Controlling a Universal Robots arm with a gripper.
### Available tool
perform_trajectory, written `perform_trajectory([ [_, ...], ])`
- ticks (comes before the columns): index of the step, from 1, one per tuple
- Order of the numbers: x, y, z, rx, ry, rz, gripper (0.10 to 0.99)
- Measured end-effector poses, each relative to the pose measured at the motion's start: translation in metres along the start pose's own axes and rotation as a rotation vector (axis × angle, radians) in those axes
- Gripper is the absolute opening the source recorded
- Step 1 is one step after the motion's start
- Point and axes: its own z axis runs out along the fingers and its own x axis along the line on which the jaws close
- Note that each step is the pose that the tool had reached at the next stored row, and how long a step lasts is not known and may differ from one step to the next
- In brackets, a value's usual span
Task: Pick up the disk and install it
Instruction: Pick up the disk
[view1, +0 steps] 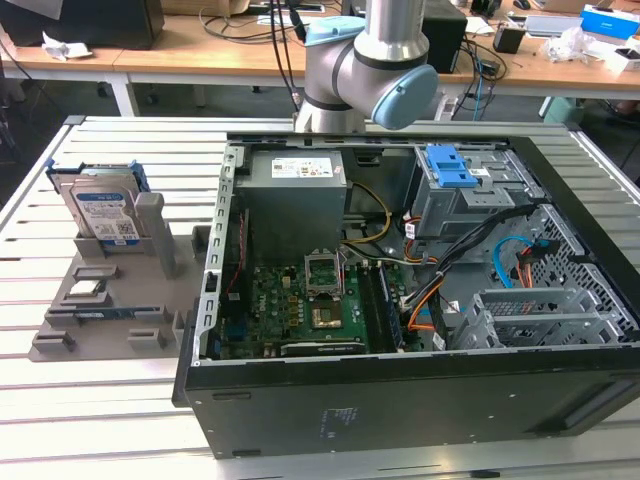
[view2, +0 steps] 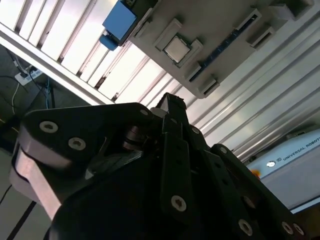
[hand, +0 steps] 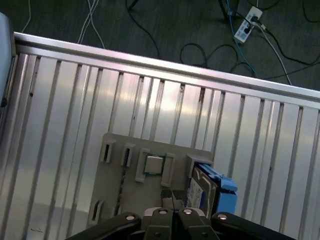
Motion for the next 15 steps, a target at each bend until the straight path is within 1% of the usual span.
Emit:
perform_trajectory([
  [4, 0.0000, 0.0000, 0.0001, 0.001, -0.0012, 0.055, 0.102],
  [6, 0.0000, 0.0000, 0.0001, 0.001, -0.0017, 0.101, 0.102],
  [9, 0.0001, 0.0000, 0.0002, 0.002, -0.0018, 0.142, 0.102],
  [12, 0.0001, 0.0000, 0.0003, 0.002, -0.0014, 0.170, 0.102],
  [14, 0.0001, 0.0000, 0.0006, 0.002, 0.0024, 0.205, 0.102],
  [15, 0.0001, 0.0000, 0.0006, 0.002, 0.0040, 0.209, 0.102],
])
